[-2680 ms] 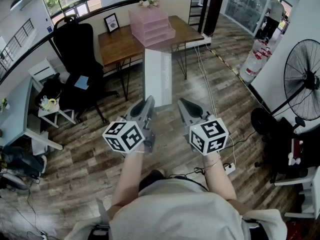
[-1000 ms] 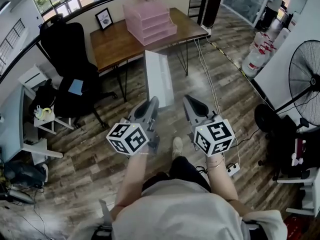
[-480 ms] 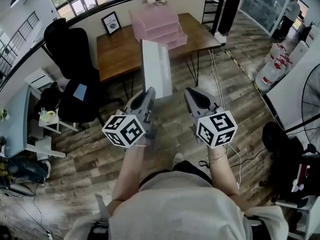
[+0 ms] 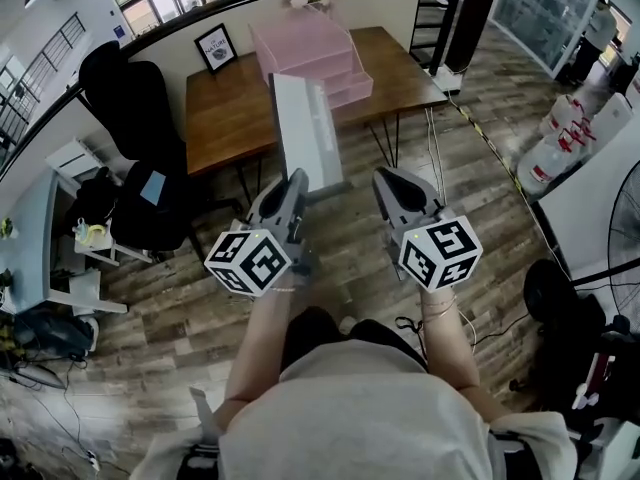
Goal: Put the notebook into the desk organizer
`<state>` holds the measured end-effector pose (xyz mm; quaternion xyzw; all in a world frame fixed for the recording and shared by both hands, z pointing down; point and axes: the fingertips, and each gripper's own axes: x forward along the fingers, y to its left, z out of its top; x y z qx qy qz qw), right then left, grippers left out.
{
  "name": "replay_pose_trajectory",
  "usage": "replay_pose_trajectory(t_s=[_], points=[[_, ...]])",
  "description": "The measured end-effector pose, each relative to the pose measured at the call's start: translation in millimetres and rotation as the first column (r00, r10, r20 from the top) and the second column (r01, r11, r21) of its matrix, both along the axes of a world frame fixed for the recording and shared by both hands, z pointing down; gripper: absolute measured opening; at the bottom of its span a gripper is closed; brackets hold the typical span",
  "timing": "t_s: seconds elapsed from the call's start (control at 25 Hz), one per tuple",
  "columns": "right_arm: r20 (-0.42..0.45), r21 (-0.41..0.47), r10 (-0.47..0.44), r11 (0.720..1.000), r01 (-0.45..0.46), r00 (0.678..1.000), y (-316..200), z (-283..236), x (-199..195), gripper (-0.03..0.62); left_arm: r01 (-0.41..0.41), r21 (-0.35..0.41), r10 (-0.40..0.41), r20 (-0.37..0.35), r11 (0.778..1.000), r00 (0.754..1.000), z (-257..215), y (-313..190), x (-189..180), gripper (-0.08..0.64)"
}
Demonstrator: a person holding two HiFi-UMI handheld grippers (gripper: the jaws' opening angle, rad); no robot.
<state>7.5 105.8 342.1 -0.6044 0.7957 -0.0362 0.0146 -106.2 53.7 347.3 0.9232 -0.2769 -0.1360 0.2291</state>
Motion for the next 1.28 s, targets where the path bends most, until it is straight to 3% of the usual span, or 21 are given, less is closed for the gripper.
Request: replay_pose_trajectory(t_s=[0.16, 0.56, 0.88, 1.28], points=[[0.021, -0.026, 0.006, 1.000, -0.005, 1.000, -5.8, 14.3, 13.3, 0.012, 0.017, -0.037, -0.017, -0.004, 0.999, 1.000, 13.3, -10.3, 9.5, 0.021], [0.041, -0.042, 0.028, 0.999, -0.027, 0.999, -54.9, 32.1, 58.8, 0.012, -0.017, -0.041, 0.016, -0.014, 0.999, 1.000, 26.2, -66.1, 60.2, 0.021], [0.032, -0.033, 0.010, 0.999, -0.009, 0.999, -139.4, 24.5, 94.3, 0.012, -0.023, -0.029, 0.022, -0.045, 0.999, 0.999, 17.1, -146.3, 106.1, 0.021], [0.010, 0.019, -0.037, 0.999, 0.037, 0.999, -252.3, -8.3, 110.5, 0.012, -0.007, 0.009, 0.007, -0.054, 1.000, 0.999, -12.3, -258.0, 145.4, 0.021]])
